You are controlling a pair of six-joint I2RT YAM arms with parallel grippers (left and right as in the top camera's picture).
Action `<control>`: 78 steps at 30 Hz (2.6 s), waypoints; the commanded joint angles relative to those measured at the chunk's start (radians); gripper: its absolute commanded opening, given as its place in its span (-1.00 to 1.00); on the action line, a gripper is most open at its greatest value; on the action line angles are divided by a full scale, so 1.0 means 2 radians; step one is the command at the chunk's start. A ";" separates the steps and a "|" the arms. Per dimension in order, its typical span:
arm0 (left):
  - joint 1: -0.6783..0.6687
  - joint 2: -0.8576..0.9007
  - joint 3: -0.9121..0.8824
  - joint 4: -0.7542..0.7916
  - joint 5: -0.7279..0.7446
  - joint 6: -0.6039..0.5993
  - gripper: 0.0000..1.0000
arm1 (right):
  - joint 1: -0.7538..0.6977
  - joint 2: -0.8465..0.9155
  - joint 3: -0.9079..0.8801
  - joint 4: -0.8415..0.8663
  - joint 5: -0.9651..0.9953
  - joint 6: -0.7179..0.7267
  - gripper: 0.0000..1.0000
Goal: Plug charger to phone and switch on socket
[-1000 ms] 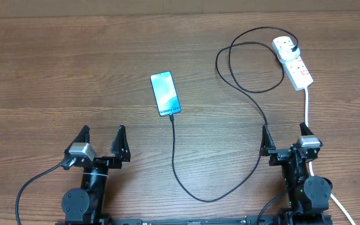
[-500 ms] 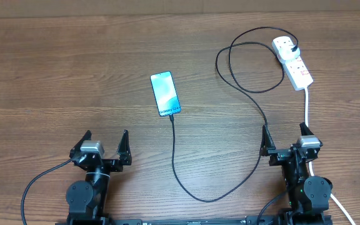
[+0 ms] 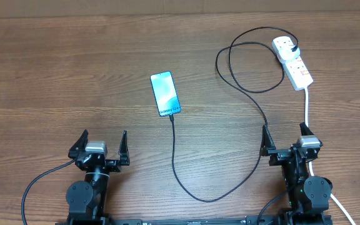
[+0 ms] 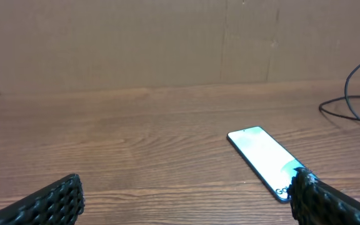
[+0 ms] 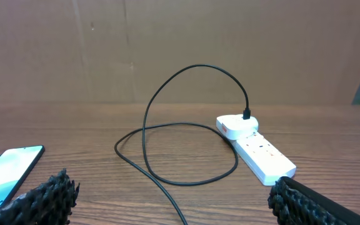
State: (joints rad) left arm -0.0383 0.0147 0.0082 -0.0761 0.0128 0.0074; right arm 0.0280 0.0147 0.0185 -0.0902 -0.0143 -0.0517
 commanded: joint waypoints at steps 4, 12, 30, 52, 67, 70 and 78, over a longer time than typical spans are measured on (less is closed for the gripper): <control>0.003 -0.006 -0.002 -0.002 -0.007 -0.025 0.99 | 0.002 -0.006 -0.005 0.003 0.005 -0.001 1.00; 0.003 -0.006 -0.002 -0.002 -0.006 -0.084 1.00 | 0.002 -0.006 -0.005 0.003 0.005 -0.001 1.00; 0.003 -0.006 -0.002 -0.002 -0.006 -0.046 0.99 | 0.002 -0.006 -0.005 0.003 0.005 -0.001 1.00; 0.003 -0.006 -0.002 -0.001 -0.004 -0.041 0.99 | 0.002 -0.006 -0.005 0.003 0.005 -0.001 1.00; 0.003 -0.006 -0.002 -0.001 -0.004 -0.041 0.99 | 0.002 -0.006 -0.005 0.003 0.005 -0.001 1.00; 0.003 -0.006 -0.002 -0.001 -0.004 -0.041 0.99 | 0.002 -0.006 -0.005 0.003 0.005 -0.001 1.00; 0.003 -0.006 -0.002 -0.001 -0.005 -0.041 0.99 | 0.003 -0.006 -0.005 0.004 -0.020 0.001 1.00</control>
State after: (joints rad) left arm -0.0383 0.0147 0.0082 -0.0761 0.0105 -0.0971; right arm 0.0280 0.0147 0.0185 -0.0898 -0.0238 -0.0525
